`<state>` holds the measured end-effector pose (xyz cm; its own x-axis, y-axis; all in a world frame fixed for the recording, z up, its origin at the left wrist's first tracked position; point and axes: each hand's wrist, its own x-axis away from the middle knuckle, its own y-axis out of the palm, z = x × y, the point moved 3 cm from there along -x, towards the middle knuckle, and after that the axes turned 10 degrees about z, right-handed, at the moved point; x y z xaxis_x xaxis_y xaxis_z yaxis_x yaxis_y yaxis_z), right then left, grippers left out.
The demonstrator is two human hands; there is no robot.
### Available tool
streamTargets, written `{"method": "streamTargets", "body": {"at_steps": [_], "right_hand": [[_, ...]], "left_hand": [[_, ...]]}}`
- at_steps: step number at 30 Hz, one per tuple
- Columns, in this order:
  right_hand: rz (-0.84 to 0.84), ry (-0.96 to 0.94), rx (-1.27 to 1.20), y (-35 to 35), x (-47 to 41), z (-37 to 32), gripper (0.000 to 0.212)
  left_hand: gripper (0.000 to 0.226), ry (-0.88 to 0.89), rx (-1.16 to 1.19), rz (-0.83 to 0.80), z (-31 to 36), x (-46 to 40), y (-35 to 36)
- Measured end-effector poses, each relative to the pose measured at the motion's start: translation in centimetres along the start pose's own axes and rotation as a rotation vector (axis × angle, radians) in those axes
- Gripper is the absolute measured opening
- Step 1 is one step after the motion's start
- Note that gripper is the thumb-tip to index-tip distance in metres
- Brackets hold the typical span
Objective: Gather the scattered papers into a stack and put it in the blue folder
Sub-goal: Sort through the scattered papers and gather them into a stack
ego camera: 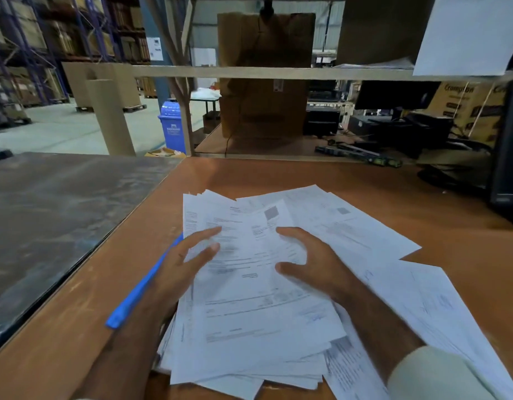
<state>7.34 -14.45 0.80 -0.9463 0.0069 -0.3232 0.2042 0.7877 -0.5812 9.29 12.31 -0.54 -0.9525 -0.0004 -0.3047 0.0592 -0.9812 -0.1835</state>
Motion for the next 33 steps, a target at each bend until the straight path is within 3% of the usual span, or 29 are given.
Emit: {"method": "streamTargets", "body": {"at_steps": [4, 7, 10, 15, 19, 23, 27, 31, 33], "right_hand": [[-0.057, -0.057, 0.021, 1.8, 0.0, -1.6, 0.066], [0.067, 0.026, 0.010, 0.8, -0.9, -1.7, 0.054], [0.132, 0.042, 0.185, -0.2, -3.2, -1.2, 0.050], [-0.153, 0.253, 0.458, 1.1, -5.8, 1.1, 0.090], [-0.089, 0.316, 0.632, -0.3, -4.7, 4.0, 0.073], [-0.127, 0.230, 0.712, -3.6, -3.6, 5.8, 0.033], [-0.085, 0.199, 0.731, -7.2, -1.4, 5.7, 0.061], [-0.014, 0.292, 1.020, -9.8, 0.4, 6.6, 0.053], [0.085, 0.296, 0.992, -9.8, 1.2, 6.9, 0.049]], "left_hand": [[0.038, -0.031, 0.034, -0.016, -0.9, 0.2, -0.6], [0.033, -0.056, 0.032, 0.030, -1.4, 0.0, -1.9], [0.032, -0.081, 0.046, 0.079, -1.9, 0.0, -3.2], [0.038, -0.061, -0.011, 0.083, -2.4, -0.2, -3.9], [0.040, -0.063, 0.108, 0.139, -2.4, -0.7, -4.2], [0.049, -0.091, 0.177, 0.232, -2.0, -1.0, -4.7], [0.041, -0.063, 0.192, 0.263, -1.6, -0.5, -4.6], [0.038, -0.064, 0.219, 0.274, -1.8, -0.8, -4.6], [0.039, -0.062, 0.208, 0.250, -1.7, -0.7, -4.1]]}}
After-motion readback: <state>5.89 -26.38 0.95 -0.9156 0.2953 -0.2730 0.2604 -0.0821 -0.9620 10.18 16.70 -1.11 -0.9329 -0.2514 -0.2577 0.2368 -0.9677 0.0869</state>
